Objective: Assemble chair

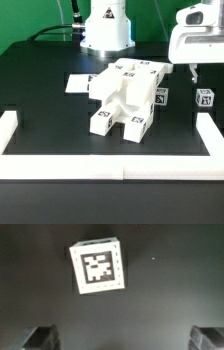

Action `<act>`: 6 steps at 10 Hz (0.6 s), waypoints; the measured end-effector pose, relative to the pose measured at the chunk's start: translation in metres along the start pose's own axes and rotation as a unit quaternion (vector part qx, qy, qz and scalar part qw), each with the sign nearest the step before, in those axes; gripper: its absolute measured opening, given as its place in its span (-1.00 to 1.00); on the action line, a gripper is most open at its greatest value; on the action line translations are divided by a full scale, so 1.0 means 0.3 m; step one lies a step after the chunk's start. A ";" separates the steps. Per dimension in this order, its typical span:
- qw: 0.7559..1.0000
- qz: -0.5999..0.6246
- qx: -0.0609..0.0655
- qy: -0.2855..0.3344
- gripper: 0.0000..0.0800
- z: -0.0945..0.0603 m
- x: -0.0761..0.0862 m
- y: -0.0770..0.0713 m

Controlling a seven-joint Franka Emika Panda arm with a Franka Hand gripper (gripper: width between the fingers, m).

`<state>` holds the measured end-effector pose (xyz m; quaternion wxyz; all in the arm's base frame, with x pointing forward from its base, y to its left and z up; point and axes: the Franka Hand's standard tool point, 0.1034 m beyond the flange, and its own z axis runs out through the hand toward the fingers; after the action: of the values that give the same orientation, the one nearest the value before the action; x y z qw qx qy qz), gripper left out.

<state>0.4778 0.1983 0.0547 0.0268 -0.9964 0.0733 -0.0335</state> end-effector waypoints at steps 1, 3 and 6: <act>1.000 -0.001 -0.001 -0.001 0.62 0.008 -0.001 -0.004; 1.000 -0.003 -0.001 -0.002 0.62 0.016 -0.001 -0.011; 1.000 -0.001 0.000 -0.003 0.62 0.018 -0.006 -0.020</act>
Offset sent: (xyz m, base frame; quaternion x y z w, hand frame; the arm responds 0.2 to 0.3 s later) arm 0.0002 0.0034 0.0015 -0.0025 -0.0025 0.0142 0.9999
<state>0.4772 0.2047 0.0496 0.0267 -0.9966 0.0718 -0.0303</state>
